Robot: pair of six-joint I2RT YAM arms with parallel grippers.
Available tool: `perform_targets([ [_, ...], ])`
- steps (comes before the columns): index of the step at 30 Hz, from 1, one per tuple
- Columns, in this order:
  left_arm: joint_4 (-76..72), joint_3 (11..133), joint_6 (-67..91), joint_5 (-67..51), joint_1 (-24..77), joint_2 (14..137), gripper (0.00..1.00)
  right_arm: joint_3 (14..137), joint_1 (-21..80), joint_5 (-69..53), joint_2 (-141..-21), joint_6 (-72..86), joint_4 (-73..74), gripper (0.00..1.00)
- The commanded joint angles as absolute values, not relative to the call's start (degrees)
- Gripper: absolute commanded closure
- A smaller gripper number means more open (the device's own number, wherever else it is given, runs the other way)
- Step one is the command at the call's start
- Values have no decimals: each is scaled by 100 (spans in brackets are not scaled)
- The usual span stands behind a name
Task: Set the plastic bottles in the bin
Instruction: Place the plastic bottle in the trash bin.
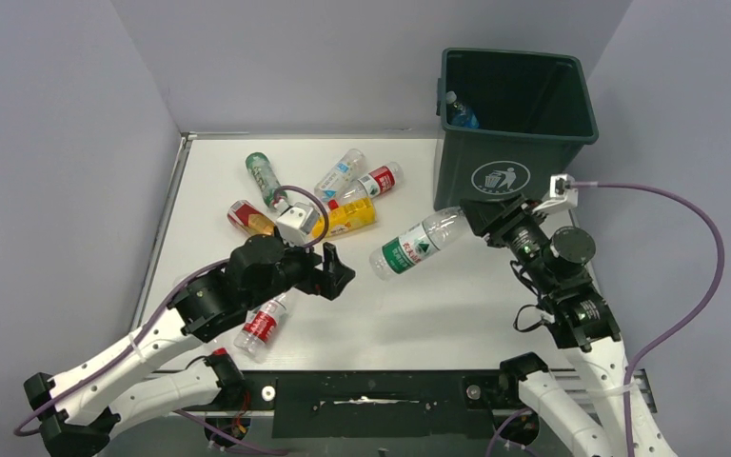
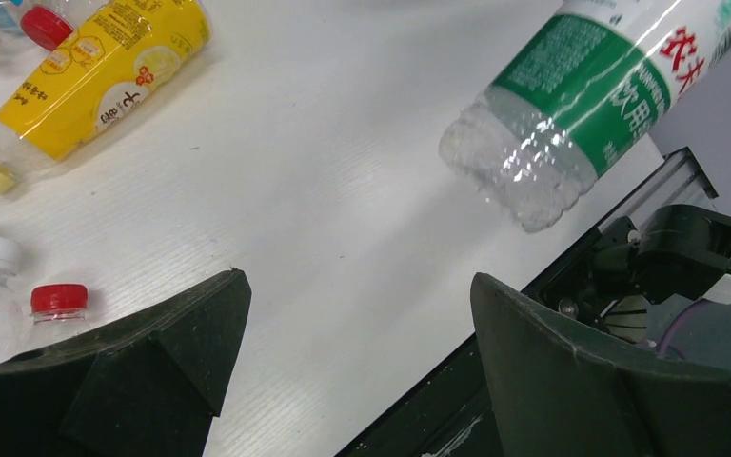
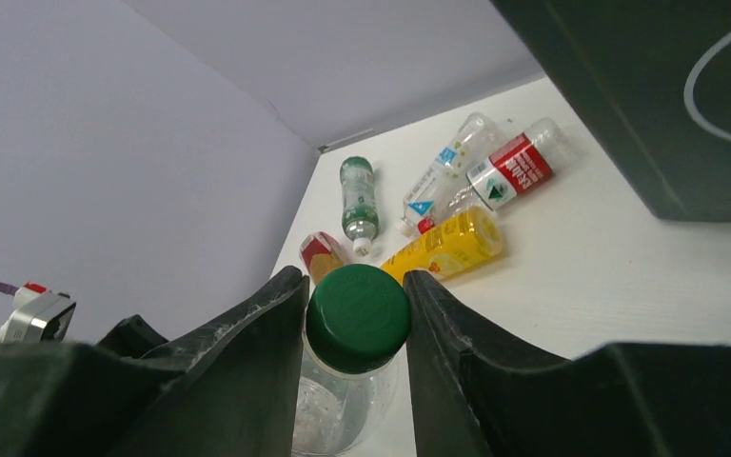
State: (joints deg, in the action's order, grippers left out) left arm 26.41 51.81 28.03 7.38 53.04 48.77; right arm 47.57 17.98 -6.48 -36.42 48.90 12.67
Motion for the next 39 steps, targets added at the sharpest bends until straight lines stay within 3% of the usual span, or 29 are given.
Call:
perform_targets([
  [1,2500,5495,2776,897,5257,4624,13,5545,1783,-83,-3947,4379,1237,87],
  [8,2654,5458,2777,927,5256,4607,13,6904,1730,714,-4693,3623,1141,85],
  [17,3330,5579,2931,1301,5247,5147,13,7646,1146,1190,-5483,3447,-27,84],
  [29,4068,5581,3289,1592,5204,5293,13,7889,-1903,-1025,-6466,5436,-1365,85],
  [33,4140,5594,3363,1599,5182,5307,13,7932,-2492,-1691,-6962,5832,-1548,84],
  [36,4255,5628,3434,1642,5173,5367,13,8291,-2568,-2110,-7450,5723,-1224,79],
  [39,4407,5666,3507,1697,5158,5458,13,8594,-2557,-2517,-7918,5617,-974,58],
])
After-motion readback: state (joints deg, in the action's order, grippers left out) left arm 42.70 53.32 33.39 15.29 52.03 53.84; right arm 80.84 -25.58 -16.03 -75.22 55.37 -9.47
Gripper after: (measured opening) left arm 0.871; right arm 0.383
